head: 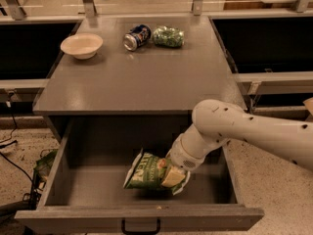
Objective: Place green jalapeno chip bag into top drawer
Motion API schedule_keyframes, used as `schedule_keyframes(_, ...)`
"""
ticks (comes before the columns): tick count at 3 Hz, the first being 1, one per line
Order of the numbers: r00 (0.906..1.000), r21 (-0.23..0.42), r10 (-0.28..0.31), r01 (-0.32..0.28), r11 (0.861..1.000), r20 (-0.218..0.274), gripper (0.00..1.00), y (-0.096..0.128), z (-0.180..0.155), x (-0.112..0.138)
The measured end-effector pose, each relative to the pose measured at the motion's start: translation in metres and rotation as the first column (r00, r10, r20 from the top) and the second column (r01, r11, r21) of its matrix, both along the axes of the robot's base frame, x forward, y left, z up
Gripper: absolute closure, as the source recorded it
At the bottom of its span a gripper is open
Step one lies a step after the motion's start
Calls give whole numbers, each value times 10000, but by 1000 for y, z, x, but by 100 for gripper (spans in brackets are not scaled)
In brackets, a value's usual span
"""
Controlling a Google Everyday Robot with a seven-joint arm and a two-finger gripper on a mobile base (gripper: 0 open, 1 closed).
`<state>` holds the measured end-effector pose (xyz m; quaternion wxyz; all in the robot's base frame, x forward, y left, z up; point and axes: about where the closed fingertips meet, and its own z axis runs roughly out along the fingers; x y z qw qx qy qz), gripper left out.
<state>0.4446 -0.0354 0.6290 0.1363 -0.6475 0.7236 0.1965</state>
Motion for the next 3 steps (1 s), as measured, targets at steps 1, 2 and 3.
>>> schedule_keyframes(1, 10000, 0, 0, 0, 10000, 0, 100, 0, 0, 0)
schedule_keyframes(2, 9995, 16, -84, 84, 10000, -295, 100, 3, -18, 3)
schedule_keyframes(3, 9991, 29, -116, 118, 9999, -403, 100, 4, -22, 4)
